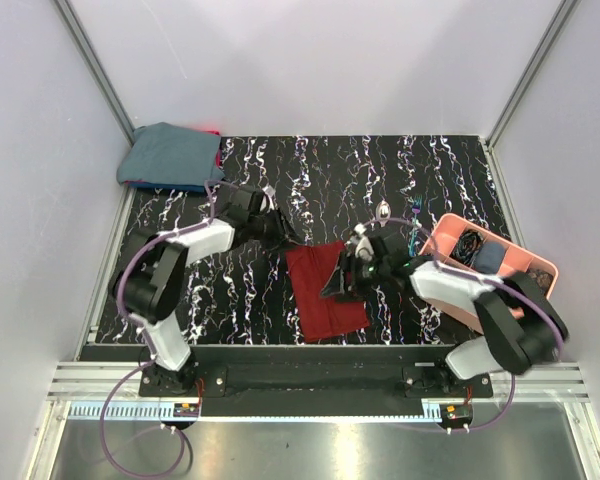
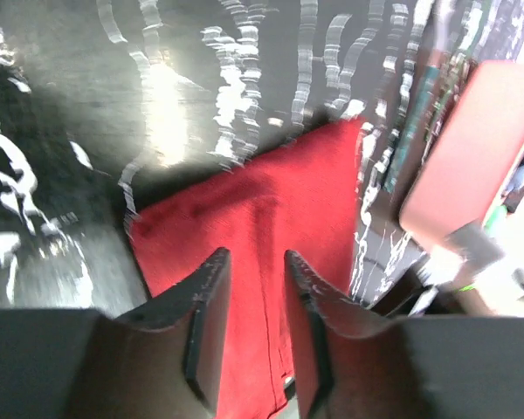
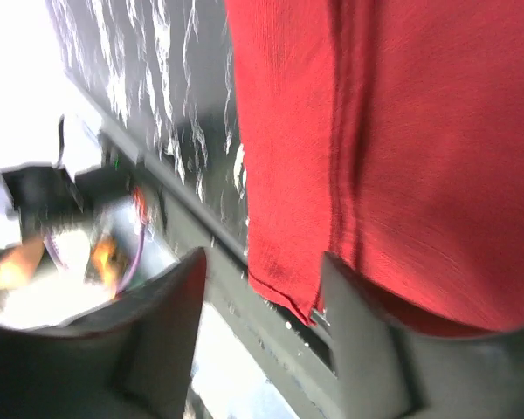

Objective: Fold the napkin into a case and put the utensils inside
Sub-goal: Smooth out the 2/3-rectangle-folded napkin at the folded-napkin, then fold the 2/3-rectangle-folded napkin into the folded-napkin.

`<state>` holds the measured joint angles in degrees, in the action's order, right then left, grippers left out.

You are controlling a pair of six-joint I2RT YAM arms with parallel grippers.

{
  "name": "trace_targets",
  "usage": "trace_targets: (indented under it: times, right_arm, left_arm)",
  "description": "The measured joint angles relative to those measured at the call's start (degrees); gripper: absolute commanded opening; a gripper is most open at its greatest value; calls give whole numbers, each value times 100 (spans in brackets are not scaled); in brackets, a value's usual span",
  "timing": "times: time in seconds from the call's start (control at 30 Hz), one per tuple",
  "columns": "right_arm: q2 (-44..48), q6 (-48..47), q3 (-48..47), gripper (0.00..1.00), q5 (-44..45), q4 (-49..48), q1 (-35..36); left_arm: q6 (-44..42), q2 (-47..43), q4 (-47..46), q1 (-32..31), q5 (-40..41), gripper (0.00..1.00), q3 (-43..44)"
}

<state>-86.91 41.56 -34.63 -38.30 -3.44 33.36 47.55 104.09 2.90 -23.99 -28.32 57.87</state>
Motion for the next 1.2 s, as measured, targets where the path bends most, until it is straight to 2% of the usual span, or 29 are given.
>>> trace_targets:
  times: [0.1,0.2,0.37,0.43,0.57,0.7,0.87,0.97,1.0,1.03,1.07,1.13,1.2]
  right_arm:
    - [756,-109,-203,75,605,828,-339]
    - [1163,-168,-313,78,1071,1427,-778]
    - [1078,-334,-317,77,1445,2083,-1453]
    - [911,-428,-317,73,1497,2194,-1523]
    - [675,-560,-223,66,1467,2256,-1526]
    - [581,-546,83,53,1169,1921,-1528]
    - [280,-315,221,49,688,1333,-1427]
    - [85,-129,232,49,481,966,-1167]
    - [35,-85,229,50,426,883,-1106]
    - [-13,-52,216,56,387,852,-1040]
    - [-28,-39,177,60,376,890,-1005]
    - [-15,-61,42,68,485,1034,-1001]
    - [35,-122,-116,72,702,1239,-1032]
  left_arm:
    - [-258,-627,356,-210,387,40,42]
    - [-358,-1209,503,-684,800,35,-15]
    - [-297,-1823,595,-1805,1521,23,-415]
    - [-223,-1818,673,-1996,1687,22,-636]
    - [-162,-1528,960,-1941,1982,22,-975]
    - [-168,-990,1115,-1836,2068,20,-940]
    - [-337,-675,1268,-1609,2144,20,-505]
    - [-531,-654,1373,-1314,2260,25,-422]
    - [-590,-662,1401,-1255,2293,29,-411]
    - [-669,-688,1445,-1189,2328,39,-398]
    - [-756,-734,1502,-1156,2411,44,-393]
    - [-914,-883,1652,-1187,2555,47,-393]
    - [-1023,-1132,1821,-1386,2756,50,-393]
